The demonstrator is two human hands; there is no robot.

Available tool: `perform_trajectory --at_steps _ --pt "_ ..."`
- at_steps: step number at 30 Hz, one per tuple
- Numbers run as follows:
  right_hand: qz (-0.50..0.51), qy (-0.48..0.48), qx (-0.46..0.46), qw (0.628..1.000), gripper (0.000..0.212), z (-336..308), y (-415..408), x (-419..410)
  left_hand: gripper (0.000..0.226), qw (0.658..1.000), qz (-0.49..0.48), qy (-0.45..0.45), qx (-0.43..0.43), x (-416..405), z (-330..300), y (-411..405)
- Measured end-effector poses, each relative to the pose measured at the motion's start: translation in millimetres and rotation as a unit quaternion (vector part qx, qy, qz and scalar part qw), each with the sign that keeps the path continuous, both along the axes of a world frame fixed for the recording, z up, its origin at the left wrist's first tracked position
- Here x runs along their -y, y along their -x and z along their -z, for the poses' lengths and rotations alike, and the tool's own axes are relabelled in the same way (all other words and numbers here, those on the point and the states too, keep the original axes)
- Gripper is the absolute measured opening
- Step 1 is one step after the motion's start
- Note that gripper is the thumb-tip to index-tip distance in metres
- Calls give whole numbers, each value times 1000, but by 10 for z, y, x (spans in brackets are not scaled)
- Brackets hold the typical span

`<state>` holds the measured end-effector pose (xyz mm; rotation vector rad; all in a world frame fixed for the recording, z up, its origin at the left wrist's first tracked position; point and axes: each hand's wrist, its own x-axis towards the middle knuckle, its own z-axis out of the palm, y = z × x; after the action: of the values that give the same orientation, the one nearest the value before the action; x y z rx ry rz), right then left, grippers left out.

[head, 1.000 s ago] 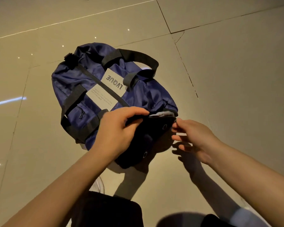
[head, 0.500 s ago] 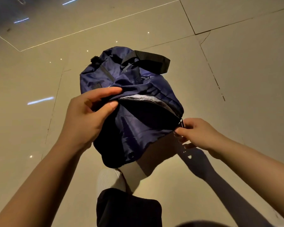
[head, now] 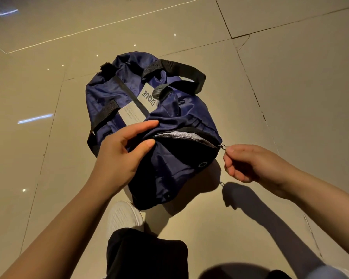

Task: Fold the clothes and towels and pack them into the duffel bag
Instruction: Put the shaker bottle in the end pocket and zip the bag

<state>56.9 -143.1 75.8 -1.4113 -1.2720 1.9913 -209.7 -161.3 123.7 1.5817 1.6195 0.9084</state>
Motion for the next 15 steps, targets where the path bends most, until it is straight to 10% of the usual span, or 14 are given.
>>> perform_trajectory --at_steps 15 --pt "-36 -63 93 993 39 -297 77 -153 54 994 91 12 -58 -62 -1 3"
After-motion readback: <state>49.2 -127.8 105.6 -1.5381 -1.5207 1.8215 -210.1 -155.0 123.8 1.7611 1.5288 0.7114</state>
